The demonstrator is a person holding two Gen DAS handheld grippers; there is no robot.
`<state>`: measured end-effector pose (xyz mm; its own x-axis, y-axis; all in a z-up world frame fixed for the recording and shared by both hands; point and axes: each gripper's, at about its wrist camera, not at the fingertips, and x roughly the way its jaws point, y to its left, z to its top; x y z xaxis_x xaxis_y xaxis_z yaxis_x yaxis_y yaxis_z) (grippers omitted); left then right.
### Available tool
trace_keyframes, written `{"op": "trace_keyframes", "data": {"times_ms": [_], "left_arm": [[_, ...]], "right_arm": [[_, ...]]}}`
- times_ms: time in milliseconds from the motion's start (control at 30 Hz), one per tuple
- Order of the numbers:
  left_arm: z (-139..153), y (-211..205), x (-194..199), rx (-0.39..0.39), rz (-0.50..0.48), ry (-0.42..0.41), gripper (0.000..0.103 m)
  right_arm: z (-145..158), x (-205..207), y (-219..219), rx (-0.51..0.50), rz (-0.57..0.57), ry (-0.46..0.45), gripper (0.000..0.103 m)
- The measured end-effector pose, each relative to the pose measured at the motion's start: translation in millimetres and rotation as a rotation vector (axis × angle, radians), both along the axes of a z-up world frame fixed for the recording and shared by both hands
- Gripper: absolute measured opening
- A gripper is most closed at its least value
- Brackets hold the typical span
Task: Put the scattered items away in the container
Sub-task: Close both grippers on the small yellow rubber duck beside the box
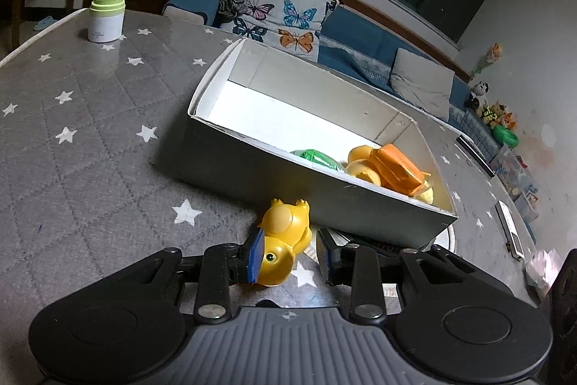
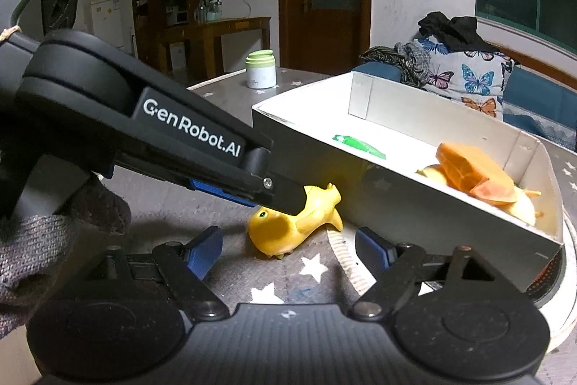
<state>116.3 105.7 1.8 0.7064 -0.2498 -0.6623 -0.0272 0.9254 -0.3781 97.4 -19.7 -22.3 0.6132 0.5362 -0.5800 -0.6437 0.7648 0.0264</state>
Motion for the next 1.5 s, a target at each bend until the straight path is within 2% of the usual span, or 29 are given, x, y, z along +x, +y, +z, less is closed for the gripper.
{"op": "trace_keyframes", "data": {"times_ms": [600, 667, 1000, 1167, 1500], "left_arm": [[-7.1, -1.5, 18.0, 0.048, -0.031, 0.008, 0.036], [-8.8, -1.8, 21.9, 0.046, -0.040, 0.014, 0.036], [-14.8, -1.8, 31.1, -0.009, -0.062, 0.025, 0.035], [-15.1, -0.1, 29.0, -0.021, -0.060, 0.025, 0.034], [-11.3, 2.2, 12.7, -0.057, -0.049, 0.025, 0.033]], "right_arm": [[-14.1, 19.5, 13.3, 0.008, 0.014, 0.061, 0.081], [-15.1, 21.5, 15.2, 0.009, 0.016, 0.066, 0.074], [-20.0, 27.3, 14.5, 0.013, 0.003, 0.079, 0.064], [-20.0, 27.6, 9.5, 0.021, -0.012, 0.083, 0.053], [-15.2, 14.3, 9.0, -0.001, 0.003, 0.059, 0.051]]}}
